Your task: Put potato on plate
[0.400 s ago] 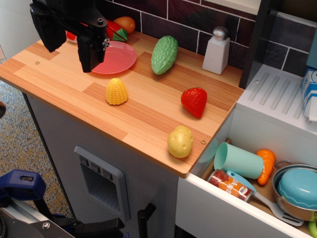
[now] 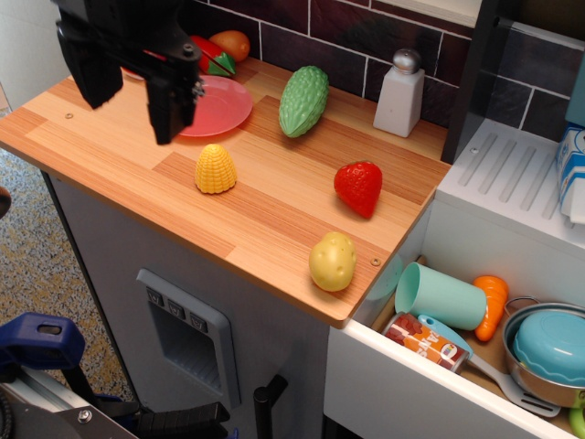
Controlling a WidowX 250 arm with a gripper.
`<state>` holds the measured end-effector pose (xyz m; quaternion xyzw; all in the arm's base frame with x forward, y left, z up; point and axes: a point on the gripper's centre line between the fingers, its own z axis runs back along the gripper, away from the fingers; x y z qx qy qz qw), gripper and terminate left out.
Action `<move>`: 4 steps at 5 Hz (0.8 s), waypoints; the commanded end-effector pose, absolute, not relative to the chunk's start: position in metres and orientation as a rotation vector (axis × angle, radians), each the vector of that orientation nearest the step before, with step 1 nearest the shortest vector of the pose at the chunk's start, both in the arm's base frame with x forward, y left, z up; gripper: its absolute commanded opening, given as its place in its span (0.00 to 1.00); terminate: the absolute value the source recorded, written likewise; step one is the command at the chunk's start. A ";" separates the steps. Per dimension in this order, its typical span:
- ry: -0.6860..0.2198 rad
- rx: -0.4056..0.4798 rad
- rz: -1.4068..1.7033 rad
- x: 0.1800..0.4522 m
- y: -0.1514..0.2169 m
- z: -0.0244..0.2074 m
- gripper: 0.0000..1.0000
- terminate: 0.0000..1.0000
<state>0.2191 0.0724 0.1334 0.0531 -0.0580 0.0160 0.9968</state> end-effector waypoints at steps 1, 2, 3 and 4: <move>-0.157 0.071 0.013 0.231 0.031 0.129 1.00 0.00; -0.168 0.063 0.014 0.239 0.007 0.116 1.00 0.00; -0.170 0.058 0.019 0.244 -0.015 0.101 1.00 0.00; -0.158 0.007 0.035 0.257 -0.035 0.079 1.00 0.00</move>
